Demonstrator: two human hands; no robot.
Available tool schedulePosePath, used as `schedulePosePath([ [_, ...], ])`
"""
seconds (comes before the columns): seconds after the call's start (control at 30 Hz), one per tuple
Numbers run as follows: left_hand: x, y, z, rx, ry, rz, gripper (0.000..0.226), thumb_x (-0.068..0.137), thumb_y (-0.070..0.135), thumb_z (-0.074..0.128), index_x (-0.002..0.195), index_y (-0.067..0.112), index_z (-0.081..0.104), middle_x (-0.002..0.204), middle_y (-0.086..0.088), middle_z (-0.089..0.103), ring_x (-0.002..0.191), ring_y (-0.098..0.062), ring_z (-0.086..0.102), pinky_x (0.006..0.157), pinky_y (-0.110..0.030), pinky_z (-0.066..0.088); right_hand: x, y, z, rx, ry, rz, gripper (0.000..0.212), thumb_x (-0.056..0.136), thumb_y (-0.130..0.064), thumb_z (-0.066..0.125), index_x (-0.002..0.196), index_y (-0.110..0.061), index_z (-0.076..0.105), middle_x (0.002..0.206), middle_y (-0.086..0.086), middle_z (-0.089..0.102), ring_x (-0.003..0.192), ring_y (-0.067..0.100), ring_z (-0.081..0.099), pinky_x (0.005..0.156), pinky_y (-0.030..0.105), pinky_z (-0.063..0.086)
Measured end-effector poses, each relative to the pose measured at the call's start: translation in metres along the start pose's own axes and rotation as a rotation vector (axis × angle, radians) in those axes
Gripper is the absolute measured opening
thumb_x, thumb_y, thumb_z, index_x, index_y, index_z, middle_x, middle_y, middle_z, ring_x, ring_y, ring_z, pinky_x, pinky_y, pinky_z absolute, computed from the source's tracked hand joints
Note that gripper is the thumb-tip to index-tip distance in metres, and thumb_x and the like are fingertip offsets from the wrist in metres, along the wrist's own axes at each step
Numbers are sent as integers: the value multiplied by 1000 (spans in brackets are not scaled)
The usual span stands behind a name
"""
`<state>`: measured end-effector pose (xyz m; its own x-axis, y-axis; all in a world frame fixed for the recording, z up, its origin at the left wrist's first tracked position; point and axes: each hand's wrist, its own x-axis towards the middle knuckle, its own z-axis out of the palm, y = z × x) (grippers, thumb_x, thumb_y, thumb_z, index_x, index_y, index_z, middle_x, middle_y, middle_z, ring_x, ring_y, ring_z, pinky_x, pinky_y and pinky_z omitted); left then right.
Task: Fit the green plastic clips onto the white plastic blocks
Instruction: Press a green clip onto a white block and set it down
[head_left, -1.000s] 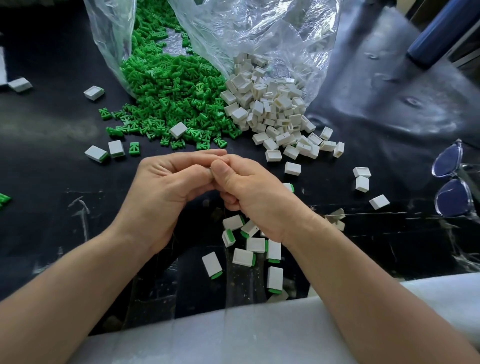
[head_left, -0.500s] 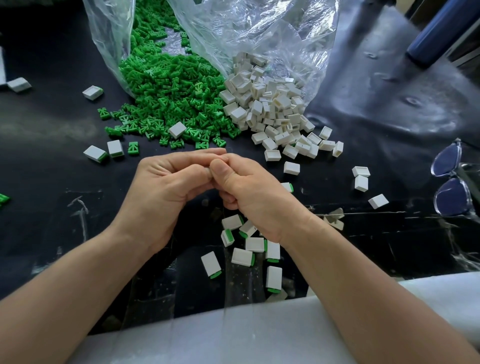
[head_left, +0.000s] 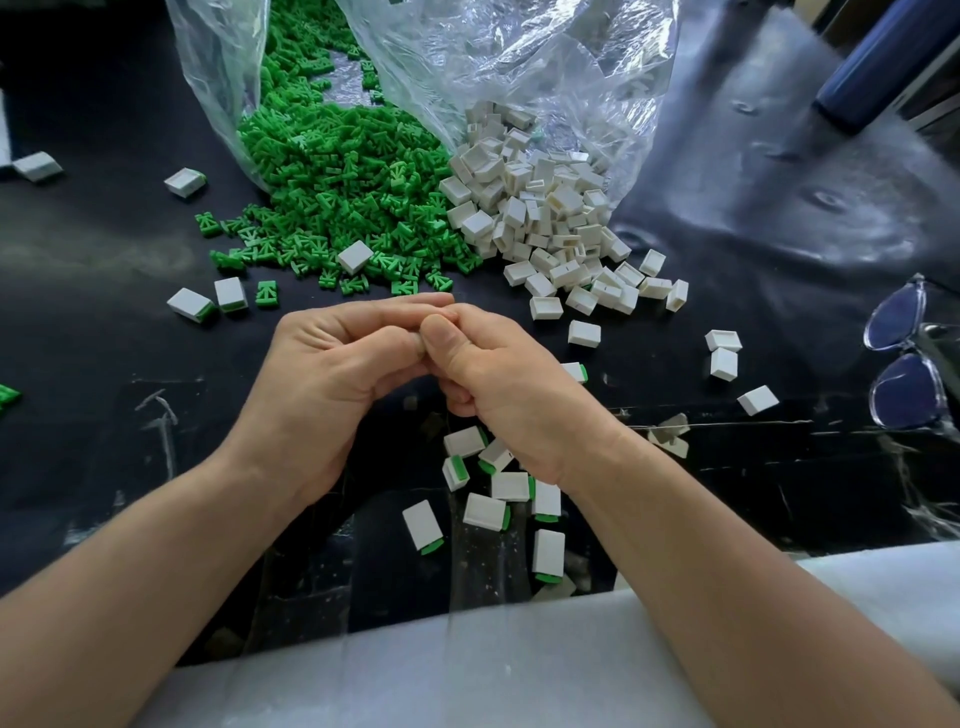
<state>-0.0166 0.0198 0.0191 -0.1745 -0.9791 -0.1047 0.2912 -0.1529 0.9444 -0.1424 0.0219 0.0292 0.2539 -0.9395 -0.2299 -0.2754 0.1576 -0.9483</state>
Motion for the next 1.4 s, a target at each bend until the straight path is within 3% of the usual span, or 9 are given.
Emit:
schedulePosePath([
  [0.2,-2,4,3,-25,-18,3,22,64,7,57,73,10,76,77,-7,73,67,-18,69,57,-23,55,1,-1,0,38,-4,-5,34,100,-22,36,122,-6,56,68,-16,43,62,-1,40,62,17,29],
  [0.4,1,7,-3,36,-34,-21,17,68,4,68,82,10,76,72,-9,71,62,-17,66,63,-23,55,3,-4,-6,359,-102,99,44,100,-31,32,108,5,55,60,0,34,55,11,26,53,25,19],
  [0.57,0,7,-2,51,-60,-27,25,68,16,61,90,14,74,78,-5,74,69,-16,70,67,-26,57,5,-5,-16,371,-136,163,43,99,-38,31,77,-9,55,51,-2,39,45,8,30,44,19,20],
  [0.7,1,7,-4,135,-11,-12,27,60,25,66,85,22,75,81,2,75,75,-10,68,67,-22,55,7,-2,-22,84,80,93,45,97,-39,38,66,-17,61,46,-7,44,40,2,37,40,14,28],
  [0.8,0,8,-4,184,-21,-10,21,56,26,68,75,24,77,65,2,71,56,-6,61,47,-15,45,11,2,-34,-299,393,-38,31,94,-35,48,81,-14,67,64,-8,58,59,0,49,57,21,43],
  [0.93,-6,8,-1,298,-159,-35,30,50,35,74,77,23,76,59,1,68,46,-4,54,40,-13,38,16,7,-55,-481,640,-76,14,89,-28,58,92,-20,69,80,-9,59,74,5,54,71,18,43],
  [1.17,-5,7,-1,345,-133,-49,36,53,47,68,77,22,75,66,-2,70,47,-5,53,39,-13,35,22,16,-58,-813,488,83,30,87,-10,57,113,-24,63,121,5,52,111,22,51,98,33,41],
  [1.33,0,5,-5,362,-3,-55,7,73,21,68,70,21,73,64,0,70,46,-5,55,38,-14,36,22,15,-56,-856,491,67,22,87,-10,57,106,-22,62,118,6,53,111,24,50,92,32,40],
  [1.4,1,3,-5,377,28,-41,12,78,12,67,73,22,72,65,1,71,46,-4,56,38,-13,37,22,16,-56,-867,477,60,19,88,-12,57,104,-21,61,117,6,53,109,24,49,91,33,39],
])
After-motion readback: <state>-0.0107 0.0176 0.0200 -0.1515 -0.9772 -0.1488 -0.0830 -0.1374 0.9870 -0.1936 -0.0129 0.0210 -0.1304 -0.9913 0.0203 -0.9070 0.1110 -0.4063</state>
